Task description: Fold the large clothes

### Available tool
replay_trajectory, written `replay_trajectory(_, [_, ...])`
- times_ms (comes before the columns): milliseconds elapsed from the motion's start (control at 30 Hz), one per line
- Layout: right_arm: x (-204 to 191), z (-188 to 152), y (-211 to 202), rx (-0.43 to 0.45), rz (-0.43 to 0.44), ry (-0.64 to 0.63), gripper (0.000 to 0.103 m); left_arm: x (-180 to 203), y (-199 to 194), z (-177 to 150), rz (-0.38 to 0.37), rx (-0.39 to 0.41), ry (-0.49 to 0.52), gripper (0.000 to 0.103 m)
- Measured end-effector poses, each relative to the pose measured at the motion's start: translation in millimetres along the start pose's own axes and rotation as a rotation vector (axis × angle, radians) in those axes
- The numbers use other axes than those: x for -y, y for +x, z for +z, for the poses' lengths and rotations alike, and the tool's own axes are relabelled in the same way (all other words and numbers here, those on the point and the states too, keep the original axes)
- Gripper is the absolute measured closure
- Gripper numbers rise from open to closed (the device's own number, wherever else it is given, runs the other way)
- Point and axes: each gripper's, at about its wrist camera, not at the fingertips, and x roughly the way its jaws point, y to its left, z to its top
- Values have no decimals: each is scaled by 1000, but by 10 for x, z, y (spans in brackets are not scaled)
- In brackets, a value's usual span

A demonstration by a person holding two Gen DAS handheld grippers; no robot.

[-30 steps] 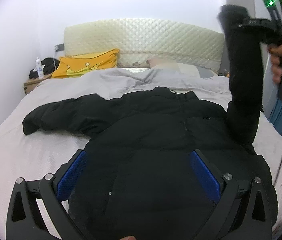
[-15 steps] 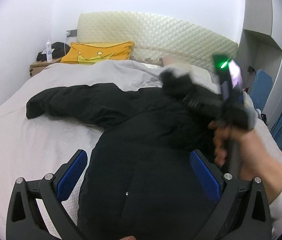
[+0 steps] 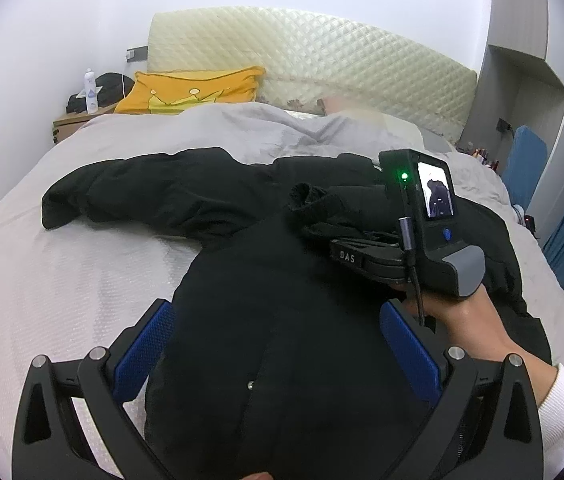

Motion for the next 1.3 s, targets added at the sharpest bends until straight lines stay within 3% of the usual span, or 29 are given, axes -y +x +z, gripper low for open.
replay_trajectory(67, [-31, 3, -108, -4, 1, -11, 63, 31, -43, 28, -1, 1, 6, 1])
replay_trajectory(167, [-57, -3, -298, -11, 22, -9, 56, 83, -153, 62, -1, 11, 13, 1])
replay_trajectory(333, [-16, 11, -746, 33, 35, 16, 56, 180, -457, 173, -14, 49, 14, 1])
replay_trajectory(533, [74, 58, -1576, 134, -9, 38, 56, 307, -893, 283, -9, 103, 17, 1])
replay_trajectory(900, [275, -197, -3117, 317, -159, 69, 56, 610, -1501, 312, -17, 191, 51, 1])
replay_trajectory(1067, [411, -482, -3489, 369, -163, 141, 56, 741, -1597, 229, -33, 194, 70, 1])
replay_trajectory(1300, [494, -919, -3708, 405, -178, 173, 56, 874, -1696, 32, -59, 192, 79, 1])
